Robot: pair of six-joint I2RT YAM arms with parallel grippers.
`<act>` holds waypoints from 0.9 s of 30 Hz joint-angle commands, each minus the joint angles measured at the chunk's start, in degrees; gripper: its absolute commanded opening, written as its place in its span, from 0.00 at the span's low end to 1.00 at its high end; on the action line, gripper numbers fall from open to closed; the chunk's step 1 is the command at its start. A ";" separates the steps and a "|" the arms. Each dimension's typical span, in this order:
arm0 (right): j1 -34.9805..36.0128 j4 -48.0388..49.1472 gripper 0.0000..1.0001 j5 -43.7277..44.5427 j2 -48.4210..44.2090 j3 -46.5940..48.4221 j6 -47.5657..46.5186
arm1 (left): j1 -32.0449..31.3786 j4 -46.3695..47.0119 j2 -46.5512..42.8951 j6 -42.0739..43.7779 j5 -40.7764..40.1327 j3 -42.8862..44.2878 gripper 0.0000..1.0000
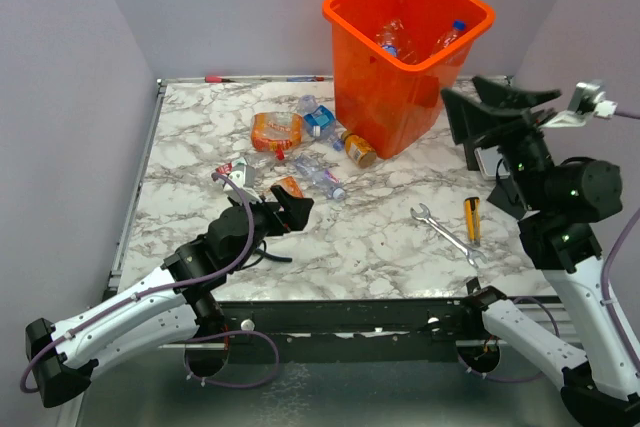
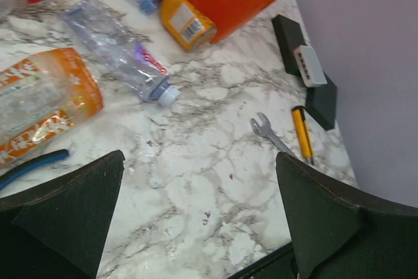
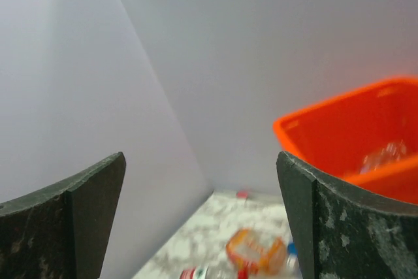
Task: Put the plastic bottles in the bin
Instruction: Place the plastic bottle in the trash bin.
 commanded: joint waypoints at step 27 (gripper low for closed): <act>13.56 15.19 0.87 -4.26 38.39 -34.79 11.91 | -0.15 -19.45 -7.85 -5.31 -20.19 -0.44 0.99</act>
